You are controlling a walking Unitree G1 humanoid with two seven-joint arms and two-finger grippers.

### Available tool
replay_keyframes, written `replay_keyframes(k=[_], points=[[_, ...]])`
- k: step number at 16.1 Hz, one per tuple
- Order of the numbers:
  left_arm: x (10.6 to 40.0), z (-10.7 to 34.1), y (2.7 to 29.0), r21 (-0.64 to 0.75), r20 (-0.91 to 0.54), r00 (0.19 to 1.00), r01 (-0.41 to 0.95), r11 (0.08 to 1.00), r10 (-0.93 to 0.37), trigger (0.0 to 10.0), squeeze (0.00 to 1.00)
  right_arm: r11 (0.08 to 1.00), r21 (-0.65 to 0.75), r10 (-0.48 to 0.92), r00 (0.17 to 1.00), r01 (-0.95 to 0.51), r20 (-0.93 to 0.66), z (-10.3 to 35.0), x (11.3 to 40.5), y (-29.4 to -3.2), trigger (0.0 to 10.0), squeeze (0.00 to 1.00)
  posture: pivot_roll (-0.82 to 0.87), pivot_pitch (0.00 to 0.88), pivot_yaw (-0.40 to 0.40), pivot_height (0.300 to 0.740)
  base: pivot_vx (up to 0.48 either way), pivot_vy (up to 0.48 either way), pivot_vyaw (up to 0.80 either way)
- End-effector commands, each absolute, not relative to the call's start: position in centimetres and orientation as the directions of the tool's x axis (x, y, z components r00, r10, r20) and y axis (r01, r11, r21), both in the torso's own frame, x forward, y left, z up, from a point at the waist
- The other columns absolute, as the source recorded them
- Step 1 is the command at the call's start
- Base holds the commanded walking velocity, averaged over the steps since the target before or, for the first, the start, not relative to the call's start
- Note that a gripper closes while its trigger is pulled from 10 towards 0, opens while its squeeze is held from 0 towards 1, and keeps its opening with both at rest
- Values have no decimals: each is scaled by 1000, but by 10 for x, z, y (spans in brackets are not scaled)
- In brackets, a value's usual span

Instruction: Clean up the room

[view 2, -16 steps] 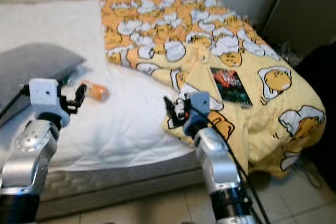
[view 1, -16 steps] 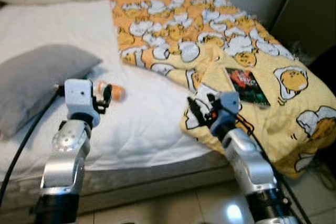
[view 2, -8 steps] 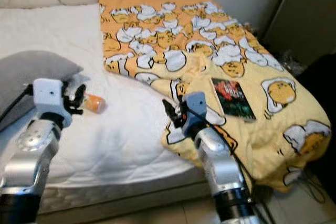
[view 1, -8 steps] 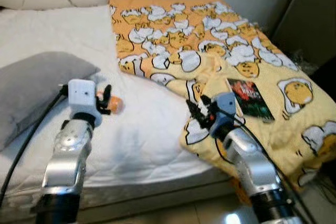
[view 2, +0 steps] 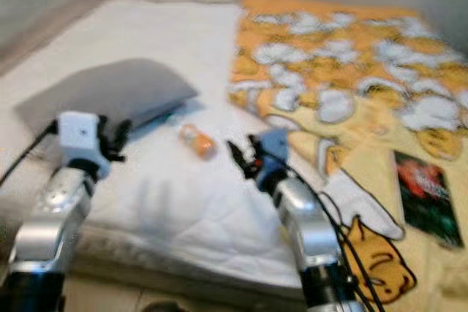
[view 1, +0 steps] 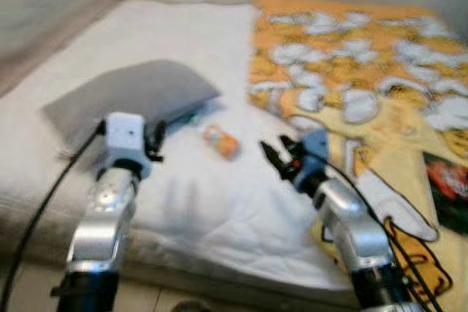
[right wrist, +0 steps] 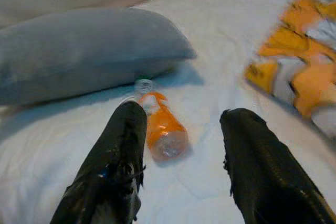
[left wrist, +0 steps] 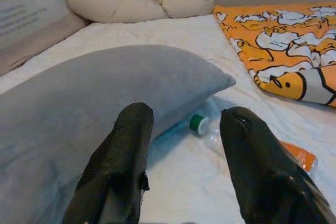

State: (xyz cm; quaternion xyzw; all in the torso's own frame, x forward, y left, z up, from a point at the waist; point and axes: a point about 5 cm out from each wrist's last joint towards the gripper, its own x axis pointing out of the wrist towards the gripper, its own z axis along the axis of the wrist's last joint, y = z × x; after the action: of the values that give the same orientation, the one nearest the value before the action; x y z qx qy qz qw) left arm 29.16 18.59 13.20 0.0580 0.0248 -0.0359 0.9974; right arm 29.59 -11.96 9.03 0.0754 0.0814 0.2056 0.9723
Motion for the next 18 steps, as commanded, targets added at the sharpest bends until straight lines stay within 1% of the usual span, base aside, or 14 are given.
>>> replay_keyframes(k=[1, 2, 4, 5, 8, 10, 11, 13, 16, 17, 18], points=[[292, 136, 187, 125, -42, 996, 78, 989, -74, 10000, 0, 923, 221, 348, 927, -314, -137, 88, 298, -126, 10000, 0, -26, 0, -30, 740, 0, 0, 0], [293, 138, 187, 130, -37, 996, 82, 988, -77, 10000, 0, 931, 241, 313, 939, -274, -143, 85, 298, -129, 10000, 0, -24, 0, -29, 740, 0, 0, 0], [293, 139, 188, 139, -35, 996, 84, 987, -80, 10000, 0, 969, 126, 228, 966, -213, -123, 88, 303, -138, 10000, 0, -23, 0, -27, 740, 0, 0, 0], [293, 139, 188, 142, -36, 996, 85, 986, -81, 10000, 0, 962, 172, 235, 964, -213, -122, 88, 303, -140, 10000, 0, -22, 0, -27, 740, 0, 262, 0], [293, 140, 190, 149, -40, 996, 87, 985, -82, 10000, 0, 956, 265, 171, 975, -129, -143, 89, 307, -149, 10000, 0, -22, 0, -25, 740, 0, 359, 0], [293, 140, 190, 152, -43, 996, 87, 985, -82, 10000, 0, 968, 226, 148, 978, -113, -147, 88, 308, -150, 10000, 0, -22, 0, -24, 740, 0, 403, 0], [293, 140, 190, 152, -44, 996, 88, 984, -82, 10000, 0, 969, 219, 150, 978, -116, -144, 88, 307, -150, 10000, 1000, -22, 0, -23, 740, 0, 401, 0], [293, 140, 190, 154, -46, 996, 89, 984, -82, 10000, 0, 966, 223, 154, 982, -127, -110, 91, 306, -152, 10000, 1000, -22, 0, -23, 740, 0, 403, 0], [293, 140, 190, 166, -44, 996, 86, 982, -80, 10000, 0, 961, 254, 144, 983, -112, -112, 94, 308, -152, 10000, 1000, -23, 0, -23, 740, 0, 0, 0], [293, 140, 190, 163, -45, 996, 87, 983, -81, 10000, 0, 985, 143, 116, 986, -99, -117, 95, 310, -153, 10000, 1000, -23, 0, -22, 740, 0, 0, 0], [293, 140, 190, 158, -45, 996, 86, 984, -80, 10000, 0, 993, 75, 92, 994, -87, -66, 98, 312, -154, 10000, 1000, -23, 0, -22, 740, 0, 0, 0]])
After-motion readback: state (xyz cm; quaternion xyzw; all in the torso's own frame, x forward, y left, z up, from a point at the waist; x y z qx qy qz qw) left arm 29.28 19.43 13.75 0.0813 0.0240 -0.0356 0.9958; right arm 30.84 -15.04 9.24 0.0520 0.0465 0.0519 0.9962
